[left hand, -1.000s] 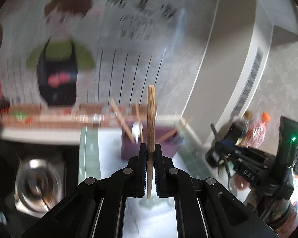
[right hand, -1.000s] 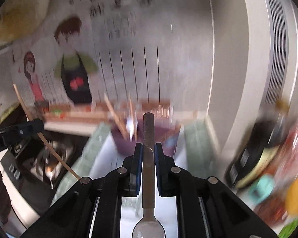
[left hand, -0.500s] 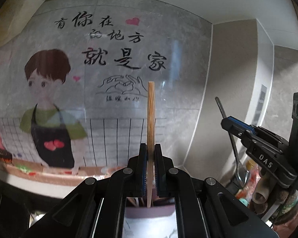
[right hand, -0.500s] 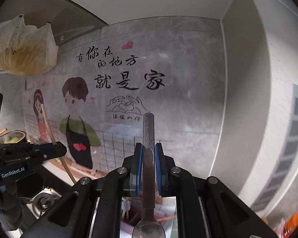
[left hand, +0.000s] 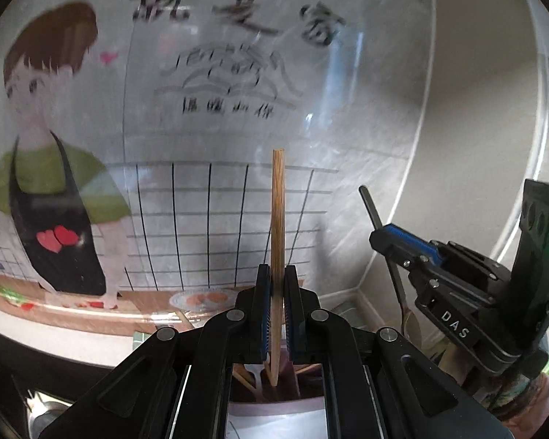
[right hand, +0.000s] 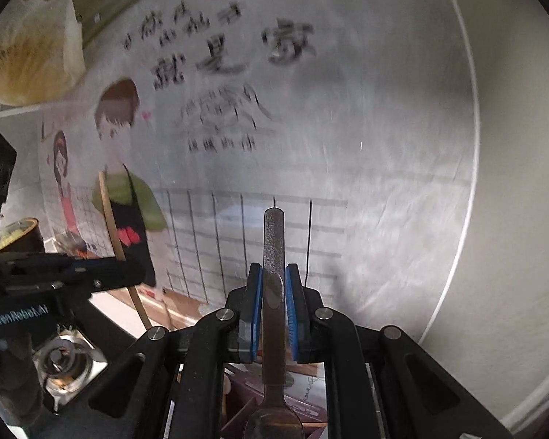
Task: Organize utensils
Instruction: 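Lift the chopstick and spoon with both grippers up over the purple caddy, then open both grippers to drop the chopstick and spoon into the caddy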
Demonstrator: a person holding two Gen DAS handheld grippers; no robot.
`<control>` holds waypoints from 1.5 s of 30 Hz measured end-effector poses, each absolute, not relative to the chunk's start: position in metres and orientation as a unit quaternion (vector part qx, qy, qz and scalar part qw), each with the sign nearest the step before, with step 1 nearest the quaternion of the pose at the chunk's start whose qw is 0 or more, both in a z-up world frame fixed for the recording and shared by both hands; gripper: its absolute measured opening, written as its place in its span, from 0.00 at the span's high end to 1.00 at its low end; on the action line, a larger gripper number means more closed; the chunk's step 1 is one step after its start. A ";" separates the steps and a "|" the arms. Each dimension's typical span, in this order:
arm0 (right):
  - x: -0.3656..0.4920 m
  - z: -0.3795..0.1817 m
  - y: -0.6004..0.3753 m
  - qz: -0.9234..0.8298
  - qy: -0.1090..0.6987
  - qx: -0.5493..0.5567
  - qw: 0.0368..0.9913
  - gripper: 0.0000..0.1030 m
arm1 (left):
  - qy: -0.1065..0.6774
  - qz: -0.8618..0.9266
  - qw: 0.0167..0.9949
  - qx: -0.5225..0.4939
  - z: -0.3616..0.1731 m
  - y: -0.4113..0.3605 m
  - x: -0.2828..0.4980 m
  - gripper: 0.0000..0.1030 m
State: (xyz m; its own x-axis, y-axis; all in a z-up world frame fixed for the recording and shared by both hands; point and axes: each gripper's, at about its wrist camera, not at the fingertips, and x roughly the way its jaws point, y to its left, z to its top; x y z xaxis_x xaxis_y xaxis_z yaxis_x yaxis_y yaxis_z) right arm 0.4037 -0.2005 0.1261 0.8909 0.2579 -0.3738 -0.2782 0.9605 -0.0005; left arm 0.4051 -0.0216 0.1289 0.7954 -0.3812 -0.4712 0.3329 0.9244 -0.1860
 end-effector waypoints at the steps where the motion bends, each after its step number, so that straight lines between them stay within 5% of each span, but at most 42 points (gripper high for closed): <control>1: 0.410 0.118 -0.201 0.138 0.195 -0.026 0.971 0.89 | 0.260 -0.189 0.946 -0.048 0.125 -0.022 0.408 0.94; 11: 0.453 0.063 -0.197 0.148 0.240 -0.022 0.959 0.89 | 0.301 -0.193 0.932 -0.053 0.075 -0.027 0.438 0.94; 19: 0.450 0.064 -0.183 0.149 0.196 -0.054 0.968 0.89 | 0.321 -0.190 0.925 -0.066 0.061 -0.019 0.444 0.92; 34: 0.407 0.045 -0.202 0.171 0.278 -0.024 0.945 0.91 | 0.352 -0.184 0.914 -0.080 0.047 -0.010 0.440 0.91; 39: 0.403 0.042 -0.215 0.161 0.312 -0.010 0.936 0.91 | 0.370 -0.179 0.908 -0.079 0.040 -0.010 0.436 0.73; 45: 0.388 0.038 -0.221 0.150 0.336 -0.006 0.930 0.90 | 0.390 -0.186 0.899 -0.068 0.034 -0.017 0.431 0.73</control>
State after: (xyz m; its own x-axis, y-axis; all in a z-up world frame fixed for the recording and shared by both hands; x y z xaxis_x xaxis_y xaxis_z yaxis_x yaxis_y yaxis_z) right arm 0.3880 -0.2211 0.0378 0.7292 0.2749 -0.6267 -0.2825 0.9550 0.0902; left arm 0.4313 -0.0172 0.0344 0.6261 -0.3877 -0.6766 0.2811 0.9215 -0.2678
